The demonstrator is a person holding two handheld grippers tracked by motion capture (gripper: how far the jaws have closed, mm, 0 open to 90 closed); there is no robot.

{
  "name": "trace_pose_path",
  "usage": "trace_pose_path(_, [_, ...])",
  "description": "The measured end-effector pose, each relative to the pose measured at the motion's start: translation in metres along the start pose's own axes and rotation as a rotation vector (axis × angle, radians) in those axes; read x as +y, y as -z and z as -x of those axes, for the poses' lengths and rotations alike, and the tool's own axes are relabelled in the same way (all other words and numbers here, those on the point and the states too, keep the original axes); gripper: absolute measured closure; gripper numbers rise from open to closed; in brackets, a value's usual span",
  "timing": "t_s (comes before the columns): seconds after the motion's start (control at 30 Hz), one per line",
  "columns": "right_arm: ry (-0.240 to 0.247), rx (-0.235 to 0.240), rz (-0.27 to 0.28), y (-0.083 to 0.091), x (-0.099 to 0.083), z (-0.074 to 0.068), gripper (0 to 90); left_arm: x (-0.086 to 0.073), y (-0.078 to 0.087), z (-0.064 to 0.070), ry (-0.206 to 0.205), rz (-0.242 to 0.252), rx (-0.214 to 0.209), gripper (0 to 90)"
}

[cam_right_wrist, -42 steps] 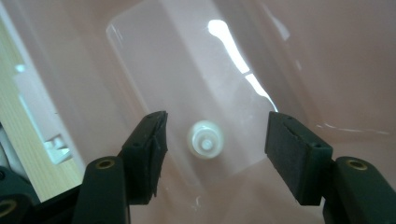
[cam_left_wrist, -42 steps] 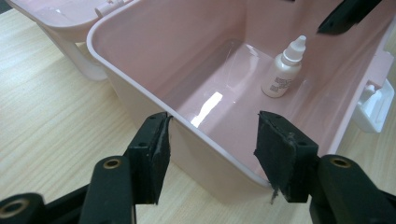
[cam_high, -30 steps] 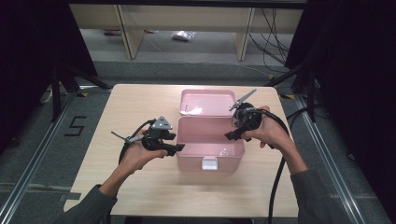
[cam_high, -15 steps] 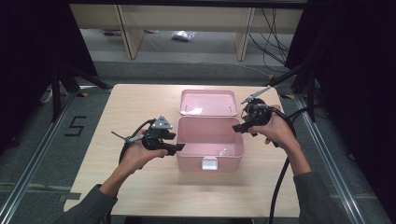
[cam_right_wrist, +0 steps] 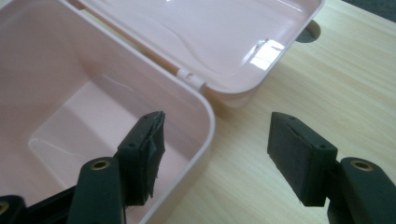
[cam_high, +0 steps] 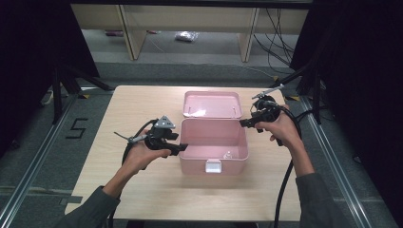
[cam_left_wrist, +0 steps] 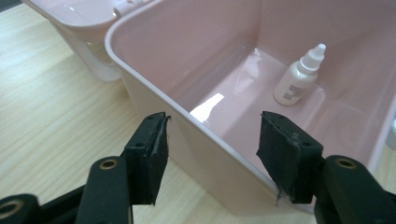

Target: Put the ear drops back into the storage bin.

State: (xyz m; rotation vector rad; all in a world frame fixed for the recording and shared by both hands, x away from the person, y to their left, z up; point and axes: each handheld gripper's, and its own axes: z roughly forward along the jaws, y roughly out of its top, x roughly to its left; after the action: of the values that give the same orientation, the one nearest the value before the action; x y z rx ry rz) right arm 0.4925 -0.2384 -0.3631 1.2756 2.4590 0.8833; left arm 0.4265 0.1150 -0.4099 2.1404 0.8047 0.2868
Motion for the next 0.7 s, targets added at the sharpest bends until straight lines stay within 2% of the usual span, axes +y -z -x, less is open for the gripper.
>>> trace_pose_path(0.13, [-0.020,-0.011,0.003,-0.001,0.003,0.005,37.5,0.005,0.000,-0.006,0.016,0.012,0.007,41.5])
trace_pose_path(0.17, [-0.039,-0.013,0.010,-0.002,0.004,0.005,37.6,0.006,-0.001,-0.008,0.012,0.014,0.010,41.5])
trace_pose_path(0.2, [-0.028,-0.019,0.013,-0.003,0.005,0.008,37.6,0.007,-0.001,-0.010,0.020,0.008,0.007,41.5])
trace_pose_path(0.3, [-0.043,-0.020,0.049,-0.008,0.007,0.008,37.5,0.010,-0.005,-0.014,0.033,0.016,0.014,41.8])
trace_pose_path(0.33, [-0.041,-0.018,0.026,-0.007,0.008,0.009,37.4,0.010,-0.006,-0.015,0.037,0.012,0.008,42.1])
trace_pose_path(0.37, [-0.049,-0.022,0.038,-0.008,0.008,0.008,37.4,0.010,-0.006,-0.017,0.021,-0.004,0.012,42.1])
trace_pose_path(0.4, [-0.033,-0.018,0.035,-0.009,0.009,0.010,37.4,0.010,-0.008,-0.017,0.035,0.003,0.018,42.1])
trace_pose_path(0.47, [-0.056,-0.008,0.054,-0.011,0.010,0.010,37.4,0.010,-0.010,-0.021,0.047,0.002,0.010,41.3])
trace_pose_path(0.53, [-0.077,-0.012,0.046,-0.011,0.012,0.011,37.4,0.011,-0.011,-0.023,0.050,0.002,0.015,41.1])
trace_pose_path(0.57, [-0.062,-0.013,0.046,-0.012,0.012,0.013,37.2,0.012,-0.012,-0.023,0.051,0.001,0.010,41.5])
trace_pose_path(0.67, [-0.075,-0.021,0.052,-0.014,0.013,0.014,37.0,0.014,-0.014,-0.024,0.047,0.000,0.012,42.1])
trace_pose_path(0.7, [-0.064,-0.016,0.052,-0.014,0.013,0.016,36.9,0.016,-0.015,-0.025,0.051,0.000,0.009,42.1])
